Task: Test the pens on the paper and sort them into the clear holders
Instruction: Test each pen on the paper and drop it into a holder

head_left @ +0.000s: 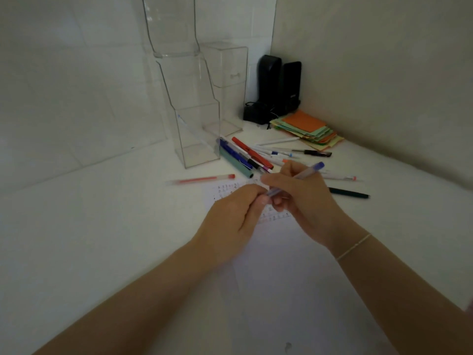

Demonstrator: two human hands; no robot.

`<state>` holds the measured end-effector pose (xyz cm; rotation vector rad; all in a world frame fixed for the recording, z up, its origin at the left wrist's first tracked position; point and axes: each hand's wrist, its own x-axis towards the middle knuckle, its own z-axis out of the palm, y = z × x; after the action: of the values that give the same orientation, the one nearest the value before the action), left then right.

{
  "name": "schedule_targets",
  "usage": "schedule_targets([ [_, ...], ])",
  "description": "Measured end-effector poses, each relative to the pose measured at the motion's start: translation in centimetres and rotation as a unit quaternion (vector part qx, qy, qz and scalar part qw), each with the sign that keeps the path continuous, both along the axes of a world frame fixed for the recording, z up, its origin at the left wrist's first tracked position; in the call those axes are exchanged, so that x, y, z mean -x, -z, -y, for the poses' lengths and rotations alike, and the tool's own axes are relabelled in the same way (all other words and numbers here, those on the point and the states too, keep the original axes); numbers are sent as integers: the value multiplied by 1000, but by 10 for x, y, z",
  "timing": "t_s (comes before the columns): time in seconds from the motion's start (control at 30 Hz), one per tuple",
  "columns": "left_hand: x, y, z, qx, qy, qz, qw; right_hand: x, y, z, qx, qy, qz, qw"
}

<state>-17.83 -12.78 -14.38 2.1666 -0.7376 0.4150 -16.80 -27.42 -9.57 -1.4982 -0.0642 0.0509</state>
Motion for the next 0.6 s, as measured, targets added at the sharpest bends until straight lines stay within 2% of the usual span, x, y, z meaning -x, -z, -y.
schedule_targets([
  [0.1, 1, -2, -3, 4, 27, -27, 999, 2, -1, 3, 1, -61, -22, 998],
  [0.23, 0, -18, -4, 70, 101, -184, 975, 4, -11, 12, 6, -101, -29, 994],
  [0.3, -2, -26, -6, 79, 113, -204, 969, 6, -18, 13, 10, -93, -23, 995],
  [0.37, -6, -28, -13, 36, 83, -167, 982, 6, -24, 15, -20, -57, -13, 998],
  [0.47, -18, -20, -36, -62, -44, -123, 989, 6, -30, 17, -70, -3, -24, 997],
  [0.53, -22, -11, -52, -164, -111, -75, 977, 8, -25, 11, -37, -18, -47, 998],
  [0.6, -22, -1, -61, -237, -124, -56, 962, 11, -12, -2, 19, -24, -56, 998],
])
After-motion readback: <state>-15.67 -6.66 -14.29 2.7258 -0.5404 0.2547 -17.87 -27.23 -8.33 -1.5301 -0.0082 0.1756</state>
